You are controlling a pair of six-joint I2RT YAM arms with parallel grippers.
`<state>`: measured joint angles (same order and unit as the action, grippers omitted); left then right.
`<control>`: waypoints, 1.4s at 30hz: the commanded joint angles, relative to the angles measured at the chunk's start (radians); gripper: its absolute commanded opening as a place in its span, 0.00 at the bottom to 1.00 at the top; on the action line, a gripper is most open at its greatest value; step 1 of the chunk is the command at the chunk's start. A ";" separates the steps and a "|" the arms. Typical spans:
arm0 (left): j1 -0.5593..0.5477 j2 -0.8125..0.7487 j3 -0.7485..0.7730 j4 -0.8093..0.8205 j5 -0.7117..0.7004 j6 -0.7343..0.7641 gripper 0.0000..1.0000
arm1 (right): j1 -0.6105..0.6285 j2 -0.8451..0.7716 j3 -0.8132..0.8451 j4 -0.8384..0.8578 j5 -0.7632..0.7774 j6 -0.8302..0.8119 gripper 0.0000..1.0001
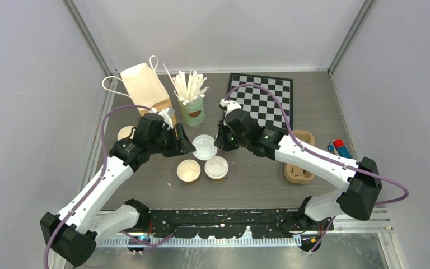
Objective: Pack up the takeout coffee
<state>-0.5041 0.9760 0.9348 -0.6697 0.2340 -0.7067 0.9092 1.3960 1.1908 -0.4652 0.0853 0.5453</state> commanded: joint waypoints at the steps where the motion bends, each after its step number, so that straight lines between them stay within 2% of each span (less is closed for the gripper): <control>1: -0.004 0.015 0.025 0.026 -0.031 0.009 0.49 | 0.022 -0.029 0.013 0.016 0.046 0.018 0.00; 4: -0.004 0.028 0.025 0.023 -0.043 0.018 0.43 | 0.028 -0.025 0.016 0.017 0.051 0.015 0.00; 11: -0.004 0.040 0.028 0.018 -0.059 0.038 0.11 | 0.036 -0.016 0.019 0.030 0.048 0.010 0.02; 15: -0.004 0.047 0.026 0.018 -0.054 0.043 0.00 | 0.040 -0.019 0.015 0.051 0.042 0.007 0.04; 17: -0.004 0.050 0.023 0.017 -0.045 0.041 0.00 | 0.040 -0.026 0.007 0.067 0.037 0.006 0.05; 21: -0.004 0.044 0.019 0.019 -0.029 0.034 0.00 | 0.040 -0.065 -0.030 0.135 0.020 -0.013 0.14; 25: -0.004 0.026 0.022 0.022 -0.019 0.011 0.00 | 0.040 -0.151 -0.103 0.233 0.029 -0.069 0.45; 28: -0.003 0.011 0.025 0.029 0.015 -0.013 0.00 | 0.040 -0.246 -0.170 0.317 0.052 -0.116 0.59; 29: -0.002 0.007 0.025 0.036 0.033 -0.022 0.00 | 0.040 -0.281 -0.197 0.351 0.034 -0.166 0.63; 30: -0.002 0.003 0.025 0.041 0.050 -0.033 0.00 | 0.039 -0.316 -0.234 0.404 0.002 -0.218 0.72; 31: -0.002 -0.001 0.026 0.051 0.071 -0.046 0.00 | 0.040 -0.354 -0.274 0.451 -0.010 -0.261 0.76; 36: -0.002 -0.039 0.017 0.111 0.186 -0.131 0.00 | 0.039 -0.554 -0.501 0.745 -0.085 -0.495 0.81; 39: -0.002 -0.074 0.002 0.158 0.252 -0.187 0.00 | 0.039 -0.642 -0.619 0.891 -0.312 -0.732 0.85; 42: -0.002 -0.101 -0.017 0.215 0.325 -0.248 0.00 | 0.042 -0.695 -0.716 1.031 -0.425 -0.881 0.90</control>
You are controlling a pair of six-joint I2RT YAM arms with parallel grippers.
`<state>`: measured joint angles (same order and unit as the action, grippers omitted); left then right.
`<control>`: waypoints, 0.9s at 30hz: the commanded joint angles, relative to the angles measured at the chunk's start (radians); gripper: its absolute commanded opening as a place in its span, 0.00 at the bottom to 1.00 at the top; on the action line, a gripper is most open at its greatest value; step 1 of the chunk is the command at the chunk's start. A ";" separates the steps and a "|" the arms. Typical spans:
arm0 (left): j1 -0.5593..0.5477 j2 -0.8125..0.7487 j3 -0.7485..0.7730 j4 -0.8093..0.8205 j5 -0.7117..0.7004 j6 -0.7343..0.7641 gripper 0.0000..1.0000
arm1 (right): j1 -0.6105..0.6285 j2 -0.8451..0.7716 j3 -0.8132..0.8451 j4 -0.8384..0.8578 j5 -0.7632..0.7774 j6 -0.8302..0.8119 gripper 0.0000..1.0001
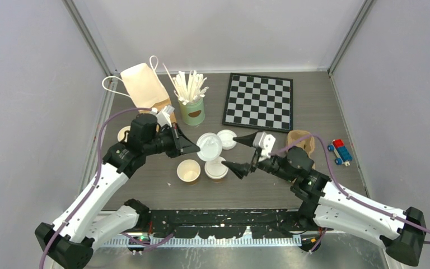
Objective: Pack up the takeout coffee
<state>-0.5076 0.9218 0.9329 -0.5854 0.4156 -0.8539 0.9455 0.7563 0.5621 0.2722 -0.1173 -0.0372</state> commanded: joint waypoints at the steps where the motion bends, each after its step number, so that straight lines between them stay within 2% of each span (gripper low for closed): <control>1: 0.001 -0.054 -0.023 0.155 0.169 -0.123 0.00 | 0.005 -0.063 -0.105 0.318 -0.235 -0.332 0.91; 6: 0.001 -0.078 -0.087 0.323 0.308 -0.268 0.00 | 0.006 -0.044 -0.103 0.343 -0.304 -0.445 0.91; 9: 0.001 -0.091 -0.119 0.416 0.352 -0.348 0.00 | 0.005 0.006 -0.098 0.420 -0.309 -0.465 0.91; 13: 0.001 -0.098 -0.127 0.431 0.371 -0.378 0.00 | 0.010 0.086 -0.109 0.566 -0.282 -0.473 0.91; 27: 0.001 -0.089 -0.155 0.486 0.394 -0.444 0.00 | 0.039 0.214 -0.106 0.764 -0.257 -0.478 0.90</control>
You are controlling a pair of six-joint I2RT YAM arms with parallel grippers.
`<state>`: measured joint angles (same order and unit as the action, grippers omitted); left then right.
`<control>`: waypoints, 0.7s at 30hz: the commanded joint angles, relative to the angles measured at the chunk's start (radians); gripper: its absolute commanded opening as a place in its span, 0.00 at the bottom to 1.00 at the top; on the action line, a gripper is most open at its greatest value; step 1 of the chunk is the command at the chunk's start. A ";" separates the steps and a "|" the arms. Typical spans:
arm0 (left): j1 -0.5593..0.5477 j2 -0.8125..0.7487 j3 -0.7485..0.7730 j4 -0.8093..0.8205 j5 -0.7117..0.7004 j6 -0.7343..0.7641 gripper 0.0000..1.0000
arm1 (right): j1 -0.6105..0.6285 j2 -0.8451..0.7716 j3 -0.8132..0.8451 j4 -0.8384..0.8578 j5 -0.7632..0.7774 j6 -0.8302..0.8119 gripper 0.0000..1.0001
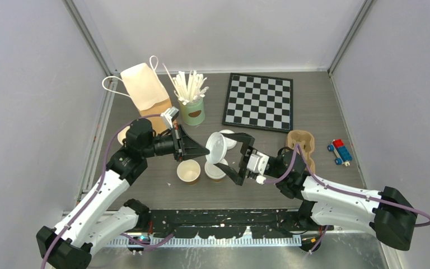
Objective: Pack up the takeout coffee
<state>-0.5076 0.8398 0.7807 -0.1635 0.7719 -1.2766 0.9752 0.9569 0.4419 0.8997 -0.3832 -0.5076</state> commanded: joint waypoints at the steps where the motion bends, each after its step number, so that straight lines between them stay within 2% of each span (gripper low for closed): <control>1: 0.001 -0.007 -0.004 0.065 0.038 -0.023 0.00 | 0.010 0.018 0.012 0.147 0.010 -0.005 0.90; 11: 0.002 -0.008 -0.023 0.099 0.029 -0.058 0.00 | 0.017 0.051 0.001 0.220 0.021 0.009 0.90; 21: 0.001 -0.004 -0.029 0.104 0.012 -0.078 0.00 | 0.016 0.036 -0.022 0.222 0.034 0.006 0.90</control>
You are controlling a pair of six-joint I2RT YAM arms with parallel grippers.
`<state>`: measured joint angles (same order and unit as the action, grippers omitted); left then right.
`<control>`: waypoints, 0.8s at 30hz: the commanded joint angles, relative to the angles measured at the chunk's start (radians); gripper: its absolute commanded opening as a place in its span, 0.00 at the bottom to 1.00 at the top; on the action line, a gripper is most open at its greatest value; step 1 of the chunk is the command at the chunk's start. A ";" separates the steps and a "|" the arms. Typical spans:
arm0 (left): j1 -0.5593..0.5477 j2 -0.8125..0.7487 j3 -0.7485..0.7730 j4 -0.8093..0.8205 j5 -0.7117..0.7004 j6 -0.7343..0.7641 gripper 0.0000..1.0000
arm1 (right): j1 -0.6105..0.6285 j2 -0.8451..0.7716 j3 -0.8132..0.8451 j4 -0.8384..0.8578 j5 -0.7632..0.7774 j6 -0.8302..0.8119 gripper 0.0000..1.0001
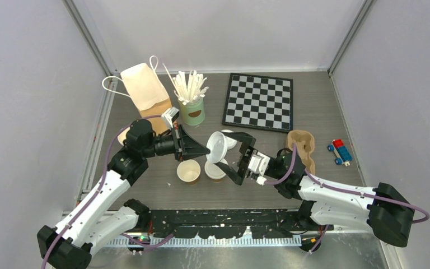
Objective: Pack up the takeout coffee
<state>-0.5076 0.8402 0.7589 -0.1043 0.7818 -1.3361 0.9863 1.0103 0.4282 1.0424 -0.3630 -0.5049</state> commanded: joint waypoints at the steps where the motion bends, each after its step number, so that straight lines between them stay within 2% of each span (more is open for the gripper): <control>1: 0.001 -0.005 -0.007 0.046 0.000 -0.019 0.00 | 0.006 -0.020 -0.010 0.078 0.015 0.002 0.91; 15: 0.001 -0.012 -0.013 0.046 -0.030 -0.035 0.00 | 0.006 -0.069 -0.041 0.069 0.064 -0.012 0.93; 24: 0.001 -0.010 -0.021 0.049 -0.044 -0.044 0.00 | 0.006 -0.069 -0.040 0.068 0.028 -0.007 0.93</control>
<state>-0.5076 0.8398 0.7422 -0.1020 0.7414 -1.3655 0.9867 0.9592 0.3866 1.0515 -0.3214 -0.5064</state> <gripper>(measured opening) 0.012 0.926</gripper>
